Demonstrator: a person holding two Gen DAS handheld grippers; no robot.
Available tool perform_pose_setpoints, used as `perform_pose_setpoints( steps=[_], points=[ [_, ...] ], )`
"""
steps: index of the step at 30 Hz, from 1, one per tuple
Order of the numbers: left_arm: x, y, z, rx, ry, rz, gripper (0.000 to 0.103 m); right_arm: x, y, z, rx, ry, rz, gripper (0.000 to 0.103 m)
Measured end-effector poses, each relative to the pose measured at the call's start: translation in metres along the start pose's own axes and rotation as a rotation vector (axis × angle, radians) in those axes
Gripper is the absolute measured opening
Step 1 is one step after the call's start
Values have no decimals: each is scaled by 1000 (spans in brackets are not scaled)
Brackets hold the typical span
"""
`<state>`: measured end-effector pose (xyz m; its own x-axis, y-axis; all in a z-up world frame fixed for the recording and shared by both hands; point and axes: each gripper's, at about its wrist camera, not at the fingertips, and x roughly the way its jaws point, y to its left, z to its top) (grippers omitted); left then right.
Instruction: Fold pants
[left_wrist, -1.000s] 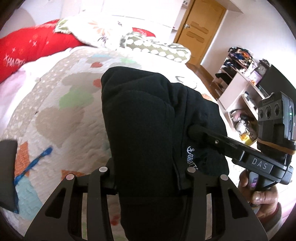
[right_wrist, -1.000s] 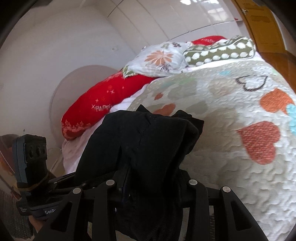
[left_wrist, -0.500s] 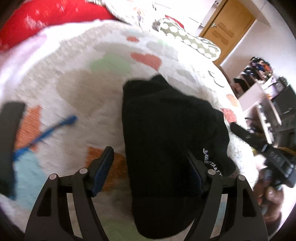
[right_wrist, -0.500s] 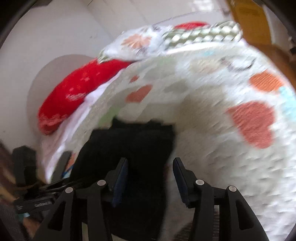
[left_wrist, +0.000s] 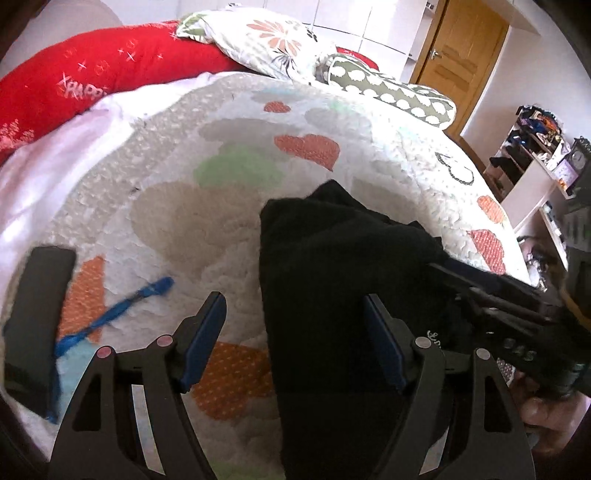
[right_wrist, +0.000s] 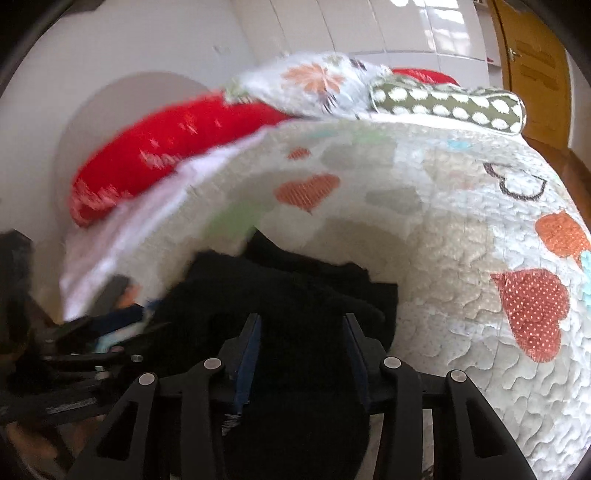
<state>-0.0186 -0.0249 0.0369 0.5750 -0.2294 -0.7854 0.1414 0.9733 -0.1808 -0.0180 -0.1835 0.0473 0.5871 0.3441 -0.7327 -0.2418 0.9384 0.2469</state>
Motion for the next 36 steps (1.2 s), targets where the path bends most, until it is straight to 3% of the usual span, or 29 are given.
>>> perform_pose_setpoints(
  steps=[9, 14, 21, 26, 36],
  points=[
    [2, -13, -2, 36, -10, 34, 78, 9, -8, -3, 13, -2, 2, 43],
    [-10, -15, -7, 44, -21, 50, 78, -15, 1, -8, 2, -11, -13, 43],
    [-30, -15, -16, 31, -60, 69, 77, -43, 12, -34, -38, -11, -25, 43],
    [-41, -17, -23, 27, -91, 96, 78, -28, 11, -58, -39, 44, -51, 44],
    [-64, -21, -31, 20, -157, 159, 78, -59, 16, -52, -11, -38, -71, 45]
  ],
)
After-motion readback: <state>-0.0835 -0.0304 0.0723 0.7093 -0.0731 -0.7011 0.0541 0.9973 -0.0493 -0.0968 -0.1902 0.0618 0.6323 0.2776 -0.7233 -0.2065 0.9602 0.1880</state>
